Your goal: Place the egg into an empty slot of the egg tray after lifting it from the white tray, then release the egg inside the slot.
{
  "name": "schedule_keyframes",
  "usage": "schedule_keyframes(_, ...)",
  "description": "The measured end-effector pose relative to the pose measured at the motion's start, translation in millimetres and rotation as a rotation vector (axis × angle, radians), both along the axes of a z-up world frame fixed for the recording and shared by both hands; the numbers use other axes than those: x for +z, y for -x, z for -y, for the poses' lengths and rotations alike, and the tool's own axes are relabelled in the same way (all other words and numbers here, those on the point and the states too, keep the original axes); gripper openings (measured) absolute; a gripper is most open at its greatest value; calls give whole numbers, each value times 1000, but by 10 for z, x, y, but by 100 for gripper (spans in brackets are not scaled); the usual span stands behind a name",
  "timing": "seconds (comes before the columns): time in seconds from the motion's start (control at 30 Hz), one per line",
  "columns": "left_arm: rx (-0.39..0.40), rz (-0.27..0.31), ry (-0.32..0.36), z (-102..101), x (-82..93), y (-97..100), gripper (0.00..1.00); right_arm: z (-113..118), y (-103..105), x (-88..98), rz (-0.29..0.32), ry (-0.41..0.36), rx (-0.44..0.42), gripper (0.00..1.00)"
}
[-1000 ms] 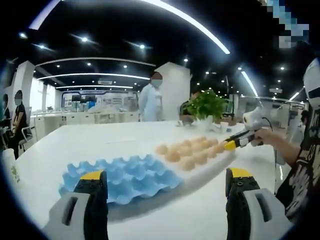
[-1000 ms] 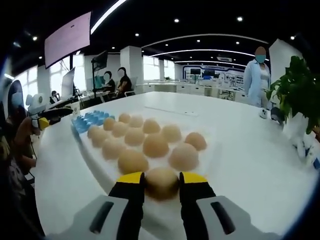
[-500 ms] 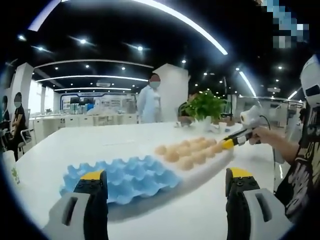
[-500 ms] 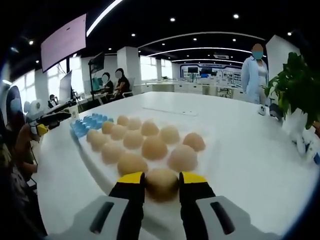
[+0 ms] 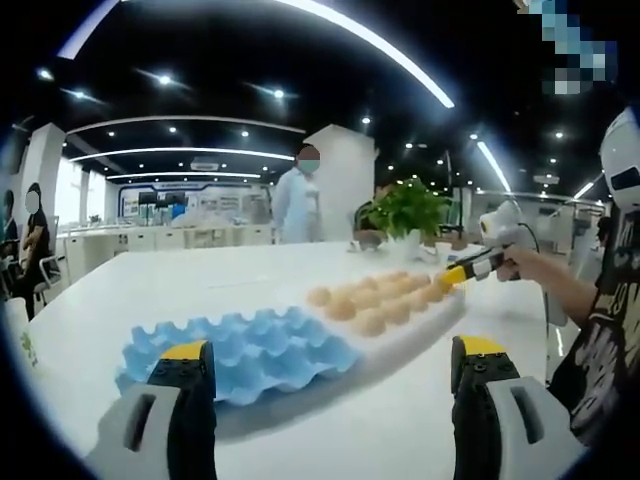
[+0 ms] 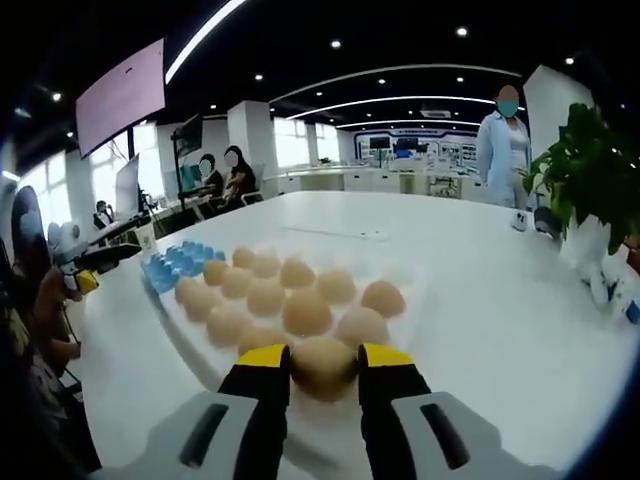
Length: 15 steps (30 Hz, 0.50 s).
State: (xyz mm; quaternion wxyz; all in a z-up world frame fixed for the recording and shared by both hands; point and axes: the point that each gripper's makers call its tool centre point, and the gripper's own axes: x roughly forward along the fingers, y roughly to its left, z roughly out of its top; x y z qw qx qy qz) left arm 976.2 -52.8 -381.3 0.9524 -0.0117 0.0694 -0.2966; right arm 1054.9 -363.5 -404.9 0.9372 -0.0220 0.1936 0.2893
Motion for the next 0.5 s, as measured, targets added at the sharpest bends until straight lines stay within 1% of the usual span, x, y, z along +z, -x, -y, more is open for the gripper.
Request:
schedule_keyframes(0.23,-6,-5,-4,-1,-20,13,100,-75,-13,120,27,5,10,28)
schedule_keyframes(0.5,-4,-9,-8,-21,-33,16,100,-251,-17,208,42,-1,46,28)
